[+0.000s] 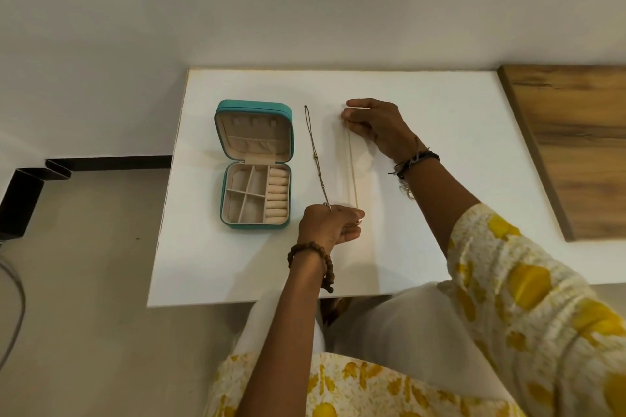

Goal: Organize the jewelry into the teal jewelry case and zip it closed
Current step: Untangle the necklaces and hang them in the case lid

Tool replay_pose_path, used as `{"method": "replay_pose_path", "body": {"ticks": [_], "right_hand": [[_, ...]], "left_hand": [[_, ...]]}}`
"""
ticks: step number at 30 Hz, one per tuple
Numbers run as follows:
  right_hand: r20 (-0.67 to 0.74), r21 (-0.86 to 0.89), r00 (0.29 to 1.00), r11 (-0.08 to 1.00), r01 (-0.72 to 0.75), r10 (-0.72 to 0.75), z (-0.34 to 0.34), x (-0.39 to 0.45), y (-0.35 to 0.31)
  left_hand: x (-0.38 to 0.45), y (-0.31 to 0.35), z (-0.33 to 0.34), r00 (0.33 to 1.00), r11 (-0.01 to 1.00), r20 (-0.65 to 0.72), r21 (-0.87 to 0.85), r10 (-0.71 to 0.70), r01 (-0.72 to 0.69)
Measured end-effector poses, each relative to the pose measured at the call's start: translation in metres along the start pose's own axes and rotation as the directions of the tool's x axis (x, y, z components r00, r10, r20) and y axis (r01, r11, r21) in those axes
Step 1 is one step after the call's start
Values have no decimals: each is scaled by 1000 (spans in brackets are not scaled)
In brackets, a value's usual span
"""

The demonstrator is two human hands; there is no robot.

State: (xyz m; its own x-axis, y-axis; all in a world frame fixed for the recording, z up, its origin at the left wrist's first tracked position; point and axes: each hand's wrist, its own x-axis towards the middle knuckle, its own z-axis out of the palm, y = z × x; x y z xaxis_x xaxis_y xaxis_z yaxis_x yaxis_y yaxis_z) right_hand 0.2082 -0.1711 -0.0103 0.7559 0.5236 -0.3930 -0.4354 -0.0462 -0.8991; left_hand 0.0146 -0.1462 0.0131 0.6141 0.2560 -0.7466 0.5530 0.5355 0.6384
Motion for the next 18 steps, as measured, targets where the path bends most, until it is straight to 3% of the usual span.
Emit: {"method": "replay_pose_path", "body": {"ticks": [10, 18], "right_hand": [[-26, 10, 998, 999, -52, 52, 0, 8, -4], [-40, -116, 999, 993, -37, 33, 3, 10, -5]], "left_hand": [[6, -4, -1, 1000, 990, -1, 136, -29, 29], [8, -6, -2, 999, 982, -25, 182, -37, 41]]}}
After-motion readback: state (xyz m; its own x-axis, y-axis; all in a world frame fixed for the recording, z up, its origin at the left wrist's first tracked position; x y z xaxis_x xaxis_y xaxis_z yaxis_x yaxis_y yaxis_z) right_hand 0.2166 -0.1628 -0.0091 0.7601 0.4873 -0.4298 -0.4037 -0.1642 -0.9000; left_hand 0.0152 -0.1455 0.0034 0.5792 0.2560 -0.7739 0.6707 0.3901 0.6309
